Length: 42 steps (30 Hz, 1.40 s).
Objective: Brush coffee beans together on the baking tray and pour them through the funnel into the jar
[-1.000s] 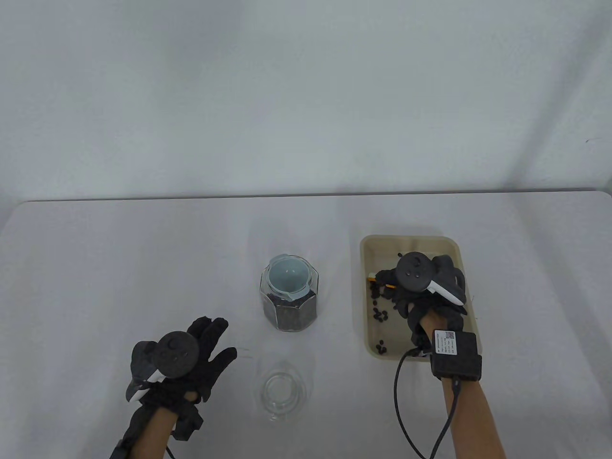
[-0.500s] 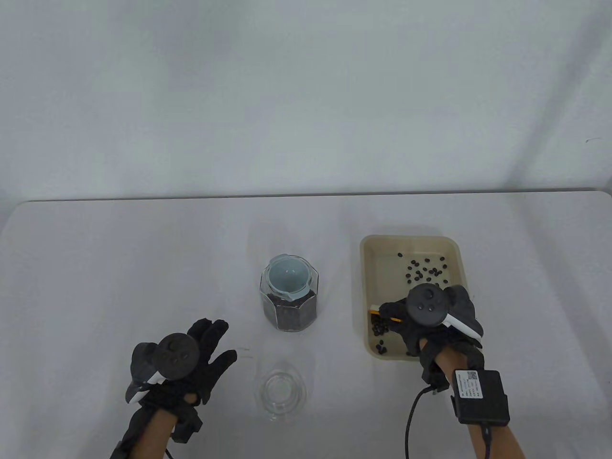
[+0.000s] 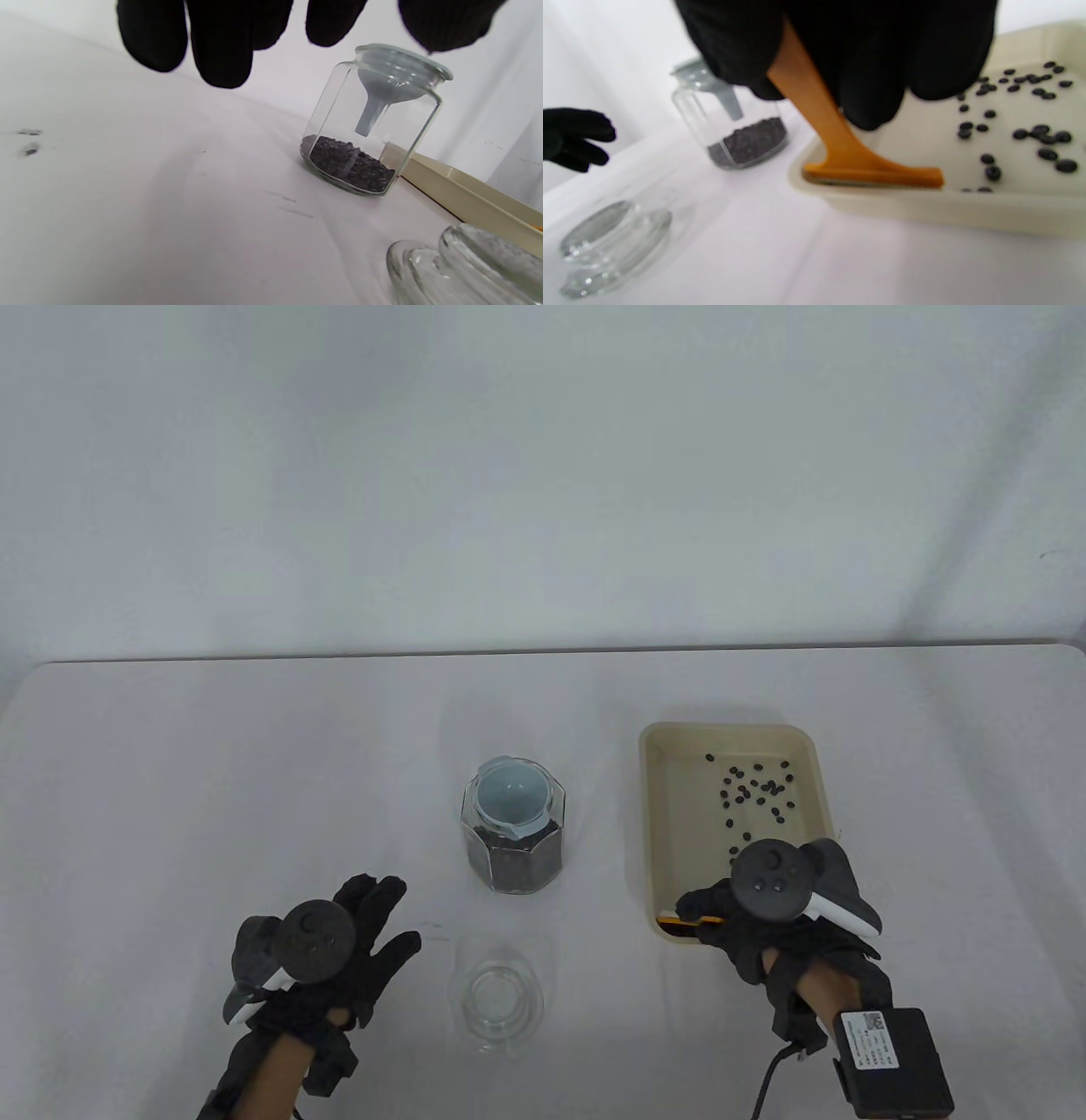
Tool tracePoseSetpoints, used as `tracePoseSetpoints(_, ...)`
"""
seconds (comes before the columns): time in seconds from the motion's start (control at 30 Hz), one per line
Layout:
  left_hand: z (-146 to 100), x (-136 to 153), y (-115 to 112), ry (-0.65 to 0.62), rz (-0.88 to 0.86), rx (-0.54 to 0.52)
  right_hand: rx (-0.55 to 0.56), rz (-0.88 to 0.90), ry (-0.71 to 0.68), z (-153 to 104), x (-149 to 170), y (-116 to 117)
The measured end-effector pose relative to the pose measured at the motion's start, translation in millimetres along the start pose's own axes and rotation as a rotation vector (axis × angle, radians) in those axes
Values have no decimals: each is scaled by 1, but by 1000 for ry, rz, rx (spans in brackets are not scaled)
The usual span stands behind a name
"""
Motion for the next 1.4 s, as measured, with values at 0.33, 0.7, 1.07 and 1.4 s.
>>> tracePoseSetpoints(0.33, -1, 0, 0, 2, 0, -5, 289, -56, 21, 12, 14, -53)
tracePoseSetpoints(0.7, 0, 2, 2, 9, -13, -10, 408, -137, 174, 58, 82, -56)
tracePoseSetpoints(1.07, 8, 13, 2, 32, -36, 5, 461, -70, 220, 77, 131, -31)
tracePoseSetpoints(1.4, 10, 19, 0, 53, -41, 17, 364, -52, 219, 84, 137, -27)
Point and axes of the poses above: the tracker on the back of each hand, its own x axis roughly to the little-finger side, its own z axis roughly from the wrist to the fingertips, y = z × x, the point moved 1 cm from there along z, roughly from the wrist to the fingertips, and after that the axes turned 12 degrees about -y, right-handed, at the moved point
